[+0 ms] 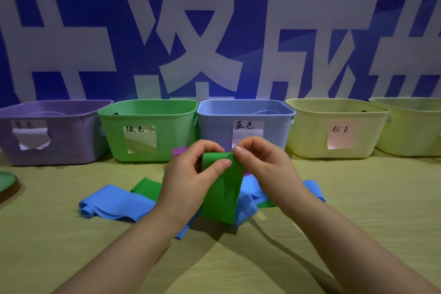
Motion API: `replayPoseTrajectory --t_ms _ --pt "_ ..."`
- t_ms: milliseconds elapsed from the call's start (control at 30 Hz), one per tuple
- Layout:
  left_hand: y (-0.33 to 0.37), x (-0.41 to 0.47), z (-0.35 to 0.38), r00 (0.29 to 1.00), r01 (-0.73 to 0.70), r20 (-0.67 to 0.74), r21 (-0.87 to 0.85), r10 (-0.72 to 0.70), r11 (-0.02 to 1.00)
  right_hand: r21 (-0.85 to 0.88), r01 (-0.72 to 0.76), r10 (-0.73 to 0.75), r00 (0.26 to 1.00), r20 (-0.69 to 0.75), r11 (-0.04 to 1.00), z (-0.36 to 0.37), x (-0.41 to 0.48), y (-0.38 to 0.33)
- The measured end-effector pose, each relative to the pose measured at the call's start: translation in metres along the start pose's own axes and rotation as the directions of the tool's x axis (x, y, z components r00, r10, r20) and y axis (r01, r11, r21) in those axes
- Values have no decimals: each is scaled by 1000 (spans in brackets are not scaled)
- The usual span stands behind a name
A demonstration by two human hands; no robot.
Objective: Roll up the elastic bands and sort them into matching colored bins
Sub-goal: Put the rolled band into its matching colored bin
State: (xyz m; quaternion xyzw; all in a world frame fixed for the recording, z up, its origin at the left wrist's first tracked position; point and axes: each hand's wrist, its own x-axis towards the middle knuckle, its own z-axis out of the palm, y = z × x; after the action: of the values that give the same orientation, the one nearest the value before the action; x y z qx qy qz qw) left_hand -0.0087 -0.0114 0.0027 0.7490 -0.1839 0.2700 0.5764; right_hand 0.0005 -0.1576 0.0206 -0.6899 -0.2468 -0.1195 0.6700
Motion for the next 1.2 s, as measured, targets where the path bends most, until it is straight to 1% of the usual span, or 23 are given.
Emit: replayPoseTrajectory --t_ms 200,333,400,467,567,633,800,933,1000,1067,1200 --pt "-2 1 -2 999 -7 -46 62 10 998 16 -34 33 997 74 999 0 0 2" --pt "0 0 -1 1000 -8 -9 77 9 997 3 -30 30 999 39 1000 0 1 4" --pt "1 -2 0 1000 -28 7 115 27 993 23 -27 27 1000 8 999 -1 1 4" --pt "0 -2 0 999 -49 0 149 49 988 14 -27 27 1000 0 1000 0 1 5" --pt "-1 -2 -1 998 -55 -29 172 61 983 -50 -33 34 999 18 998 0 0 6" --pt "-1 -2 -2 998 -49 -31 168 55 985 -58 -37 39 999 27 998 0 0 6" --pt "-4 0 -2 999 -24 -35 143 30 989 -4 -16 16 999 36 1000 1 -1 7" --pt "-1 -1 -2 999 0 -32 89 3 996 -59 -1 1 1000 6 998 0 0 8" --pt "0 -2 -1 1000 -15 -22 91 17 996 -52 -9 8 1000 -16 999 0 1 8" --pt "1 -2 -1 998 -48 -25 117 51 992 -57 -13 12 1000 -14 998 0 1 7" --pt "0 -2 -1 997 -60 -33 147 66 987 -68 -17 16 1000 -7 998 0 0 6"
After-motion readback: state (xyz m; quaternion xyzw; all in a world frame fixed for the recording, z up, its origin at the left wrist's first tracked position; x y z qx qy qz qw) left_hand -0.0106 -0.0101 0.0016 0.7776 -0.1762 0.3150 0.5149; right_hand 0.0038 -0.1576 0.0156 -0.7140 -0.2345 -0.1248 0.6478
